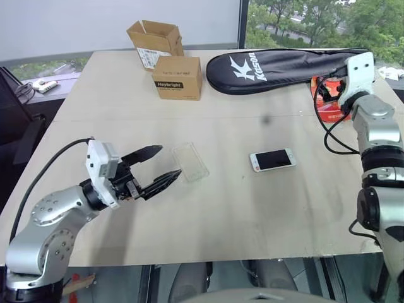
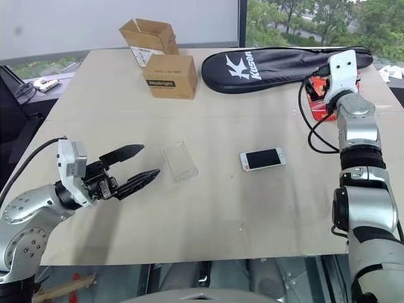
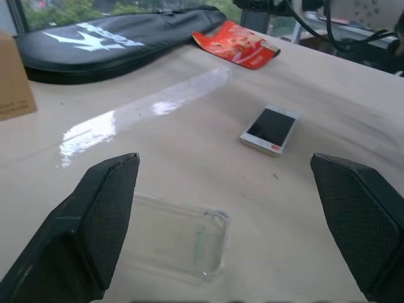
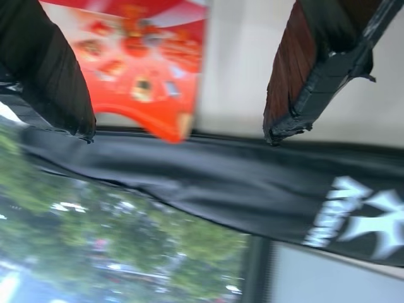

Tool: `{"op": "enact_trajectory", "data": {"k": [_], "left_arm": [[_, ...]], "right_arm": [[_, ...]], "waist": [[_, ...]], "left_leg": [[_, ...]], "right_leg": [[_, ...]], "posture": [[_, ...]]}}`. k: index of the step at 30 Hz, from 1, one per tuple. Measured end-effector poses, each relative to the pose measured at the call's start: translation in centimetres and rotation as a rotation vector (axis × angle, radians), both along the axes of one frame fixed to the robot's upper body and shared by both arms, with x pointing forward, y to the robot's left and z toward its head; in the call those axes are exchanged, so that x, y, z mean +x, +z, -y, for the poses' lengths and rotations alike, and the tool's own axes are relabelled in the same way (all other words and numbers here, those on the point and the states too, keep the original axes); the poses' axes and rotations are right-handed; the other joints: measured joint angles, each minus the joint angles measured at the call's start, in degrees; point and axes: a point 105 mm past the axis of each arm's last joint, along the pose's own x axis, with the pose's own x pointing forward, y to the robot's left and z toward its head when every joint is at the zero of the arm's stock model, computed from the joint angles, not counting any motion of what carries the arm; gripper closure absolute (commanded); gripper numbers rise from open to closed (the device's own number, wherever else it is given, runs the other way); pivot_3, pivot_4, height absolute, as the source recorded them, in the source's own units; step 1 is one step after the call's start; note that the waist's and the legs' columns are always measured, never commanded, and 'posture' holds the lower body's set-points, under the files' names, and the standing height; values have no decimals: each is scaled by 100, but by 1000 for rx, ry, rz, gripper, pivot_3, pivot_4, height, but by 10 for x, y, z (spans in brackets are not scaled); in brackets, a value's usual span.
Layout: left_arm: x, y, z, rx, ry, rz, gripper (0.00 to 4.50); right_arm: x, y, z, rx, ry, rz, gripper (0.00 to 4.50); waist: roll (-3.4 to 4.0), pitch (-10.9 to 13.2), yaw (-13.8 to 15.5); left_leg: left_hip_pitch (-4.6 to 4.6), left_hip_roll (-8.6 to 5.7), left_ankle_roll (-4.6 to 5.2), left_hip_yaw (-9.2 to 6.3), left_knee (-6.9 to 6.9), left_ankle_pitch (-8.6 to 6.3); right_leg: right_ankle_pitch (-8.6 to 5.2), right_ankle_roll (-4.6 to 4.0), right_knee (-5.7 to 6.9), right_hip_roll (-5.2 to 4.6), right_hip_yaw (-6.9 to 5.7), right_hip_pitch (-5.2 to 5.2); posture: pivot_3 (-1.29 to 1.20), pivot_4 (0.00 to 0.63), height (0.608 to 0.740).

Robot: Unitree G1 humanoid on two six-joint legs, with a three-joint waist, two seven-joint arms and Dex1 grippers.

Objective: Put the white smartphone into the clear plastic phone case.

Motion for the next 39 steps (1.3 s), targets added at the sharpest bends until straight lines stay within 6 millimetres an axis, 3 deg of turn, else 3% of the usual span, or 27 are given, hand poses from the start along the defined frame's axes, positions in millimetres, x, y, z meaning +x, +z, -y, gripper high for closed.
{"op": "enact_trajectory", "data": {"k": [4,10,17,23,29,36,39], "left_arm": [[3,-7,-4,46,33,-9,0],[28,-39,-6,193,78,-83,0],[42,-44,-18,328,-29,-32,0],[73,-48,-14,430,-260,-2,0],[100,-52,5,527,-453,32,0],[111,-57,13,646,-601,14,0],[113,-57,12,728,-638,27,851]], "right_arm": [[-15,-9,-29,7,215,-28,37],[-70,-34,-83,32,610,-154,37],[-127,-49,-83,52,766,-290,37],[-174,-62,-91,76,866,-328,37],[-193,-64,-95,99,874,-279,37],[-222,-58,-103,49,976,-264,37],[-228,-56,-105,39,1012,-267,0]], "waist": [[0,0,41],[1,0,142],[0,0,223],[-5,2,243],[-19,2,240],[-24,5,209],[-26,3,218]], "left_leg": [[4,3,0,-4,0,0],[0,4,0,-17,9,0],[-2,4,0,-16,19,0],[-14,4,0,-4,54,0],[-18,1,1,-5,66,0],[-26,1,2,-16,67,-1],[-26,1,2,-22,67,-1]], "right_leg": [[0,0,1,4,-3,1],[0,0,10,5,-17,5],[-1,-2,7,6,-22,6],[0,0,8,14,-37,18],[0,2,8,15,-37,23],[0,3,10,17,-46,19],[0,3,13,17,-51,20]], "posture": [[0,150,740],[0,150,740],[0,150,740],[0,150,740],[0,150,740],[0,150,740],[0,150,740]]}}
